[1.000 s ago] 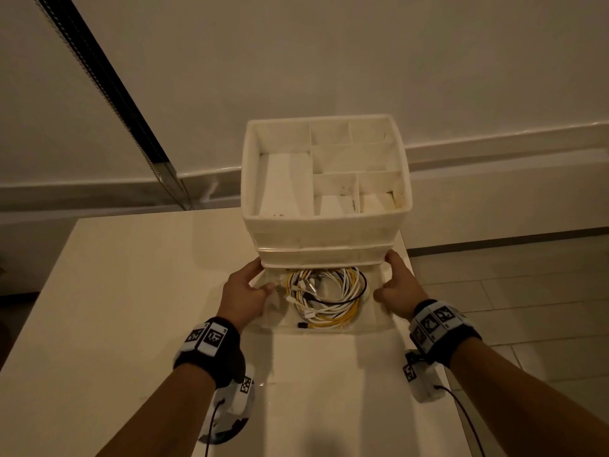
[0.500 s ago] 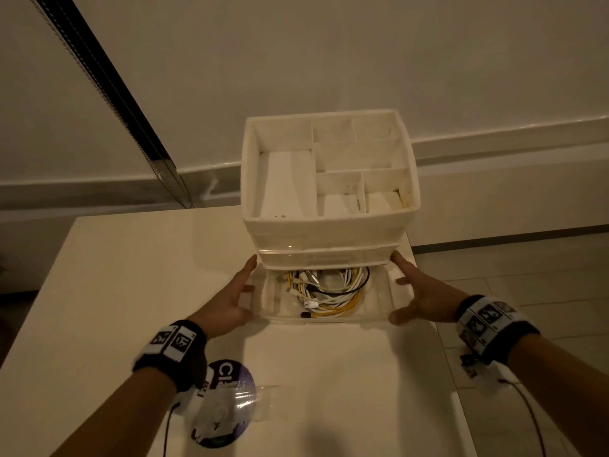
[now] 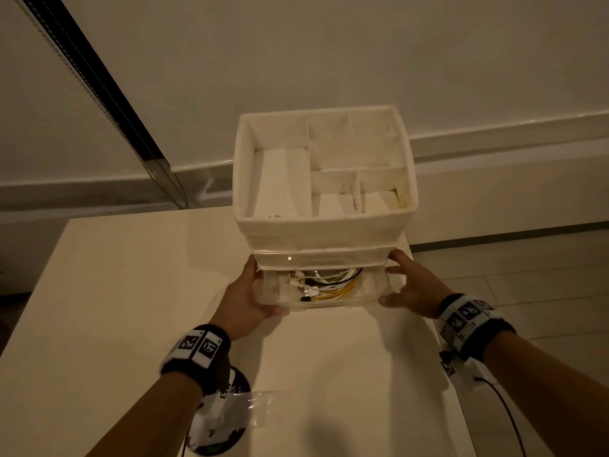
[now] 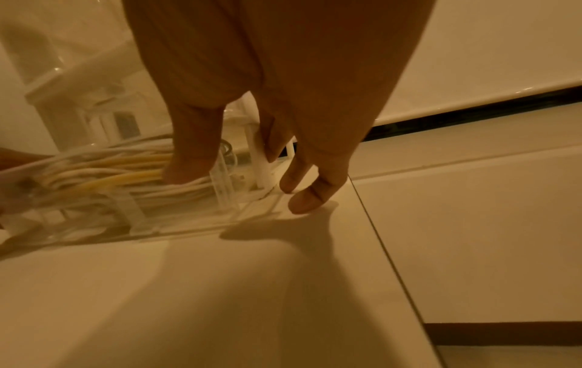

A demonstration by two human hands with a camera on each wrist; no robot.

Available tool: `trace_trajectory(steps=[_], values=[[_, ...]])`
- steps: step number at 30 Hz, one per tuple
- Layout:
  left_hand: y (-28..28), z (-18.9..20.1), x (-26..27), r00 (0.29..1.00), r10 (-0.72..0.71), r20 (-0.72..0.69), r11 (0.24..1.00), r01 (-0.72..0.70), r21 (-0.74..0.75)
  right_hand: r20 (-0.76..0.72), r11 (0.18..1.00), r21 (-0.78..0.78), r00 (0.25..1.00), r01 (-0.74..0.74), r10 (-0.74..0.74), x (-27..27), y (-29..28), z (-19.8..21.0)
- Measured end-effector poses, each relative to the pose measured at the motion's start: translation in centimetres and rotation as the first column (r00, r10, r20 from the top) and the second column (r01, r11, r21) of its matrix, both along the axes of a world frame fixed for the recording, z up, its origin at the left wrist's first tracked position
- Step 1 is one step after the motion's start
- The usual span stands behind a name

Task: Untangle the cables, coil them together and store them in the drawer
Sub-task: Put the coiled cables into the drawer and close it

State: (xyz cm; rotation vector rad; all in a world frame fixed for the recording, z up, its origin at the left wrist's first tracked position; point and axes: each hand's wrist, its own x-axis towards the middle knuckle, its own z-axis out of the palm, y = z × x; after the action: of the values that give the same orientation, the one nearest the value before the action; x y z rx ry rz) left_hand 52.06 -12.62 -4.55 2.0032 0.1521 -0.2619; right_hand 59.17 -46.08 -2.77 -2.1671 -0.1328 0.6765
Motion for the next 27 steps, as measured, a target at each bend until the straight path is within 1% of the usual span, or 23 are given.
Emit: trace_trajectory(steps=[3, 6, 7, 8, 9, 10, 11, 12, 13, 14, 15, 16, 17, 19, 22, 24, 27], values=[[-0.2, 0.0, 0.3, 0.999, 0.051, 0.007, 0.999, -0.051, -0.013, 0.046, 0.999, 0.016, 0.998, 0.045, -0.045, -0.1, 0.3, 0.0], [-0.2, -0.1, 0.4, 0.999, 0.042, 0.006, 0.999, -0.042, -0.002, 0.057, 0.998, 0.032, 0.997, 0.056, -0.057, -0.4, 0.9, 0.4], [-0.3, -0.1, 0.4, 1.0, 0.03, 0.001, 1.0, -0.03, 0.007, 0.101, 0.996, 0.019, 0.991, 0.091, -0.092, -0.9, 1.2, 0.5], [-0.3, -0.2, 0.2, 1.0, 0.019, -0.005, 1.0, -0.019, 0.005, 0.192, 0.985, 0.006, 0.966, 0.172, -0.17, -1.9, 1.5, 0.6], [-0.3, -0.3, 0.2, 1.0, 0.008, -0.008, 1.0, -0.008, -0.005, 0.33, 0.962, 0.012, 0.907, 0.272, -0.261, -3.3, 2.0, 0.8], [-0.4, -0.3, 0.1, 1.0, 0.001, -0.008, 1.0, -0.001, -0.016, 0.494, 0.945, 0.04, 0.816, 0.326, -0.302, -5.1, 2.7, 1.0], [-0.4, -0.3, 0.0, 1.0, -0.001, -0.006, 1.0, 0.001, -0.022, 0.632, 0.952, 0.045, 0.73, 0.302, -0.261, -6.9, 3.8, 1.5], [-0.4, -0.4, 0.1, 1.0, 0.002, -0.004, 1.0, -0.002, -0.02, 0.721, 0.977, 0.004, 0.676, 0.212, -0.149, -8.5, 5.2, 1.9], [-0.5, -0.5, 0.2, 1.0, 0.007, -0.001, 1.0, -0.007, -0.01, 0.762, 0.994, -0.075, 0.648, 0.082, 0.004, -9.5, 6.6, 2.0], [-0.6, -0.5, 0.2, 1.0, 0.012, 0.002, 1.0, -0.012, 0.001, 0.752, 0.983, -0.18, 0.637, -0.046, 0.168, -10.0, 8.1, 1.9], [-0.6, -0.5, 0.3, 1.0, 0.015, 0.008, 1.0, -0.015, 0.008, 0.709, 0.949, -0.283, 0.636, -0.14, 0.305, -9.9, 9.5, 1.7], [-0.5, -0.7, 0.3, 1.0, 0.016, 0.017, 1.0, -0.016, 0.008, 0.655, 0.91, -0.368, 0.641, -0.191, 0.4, -9.4, 10.7, 1.6], [-0.5, -0.7, 0.3, 1.0, 0.017, 0.022, 1.0, -0.017, 0.006, 0.602, 0.872, -0.44, 0.649, -0.215, 0.464, -8.8, 11.6, 1.3], [-0.5, -0.7, 0.3, 0.999, 0.025, 0.026, 1.0, -0.025, 0.001, 0.494, 0.808, -0.525, 0.677, -0.267, 0.545, -7.6, 12.5, 0.9], [-0.4, -0.6, 0.4, 0.999, 0.038, 0.037, 0.999, -0.038, 0.004, 0.403, 0.743, -0.577, 0.673, -0.339, 0.62, -6.8, 12.6, 0.5], [-0.4, -0.7, 0.5, 0.999, 0.042, 0.035, 0.999, -0.042, 0.001, 0.352, 0.716, -0.579, 0.673, -0.39, 0.651, -6.5, 12.6, 0.4], [-0.3, -0.8, 0.5, 0.998, 0.047, 0.028, 0.999, -0.047, 0.0, 0.326, 0.692, -0.581, 0.656, -0.429, 0.681, -5.5, 12.7, 1.0]])
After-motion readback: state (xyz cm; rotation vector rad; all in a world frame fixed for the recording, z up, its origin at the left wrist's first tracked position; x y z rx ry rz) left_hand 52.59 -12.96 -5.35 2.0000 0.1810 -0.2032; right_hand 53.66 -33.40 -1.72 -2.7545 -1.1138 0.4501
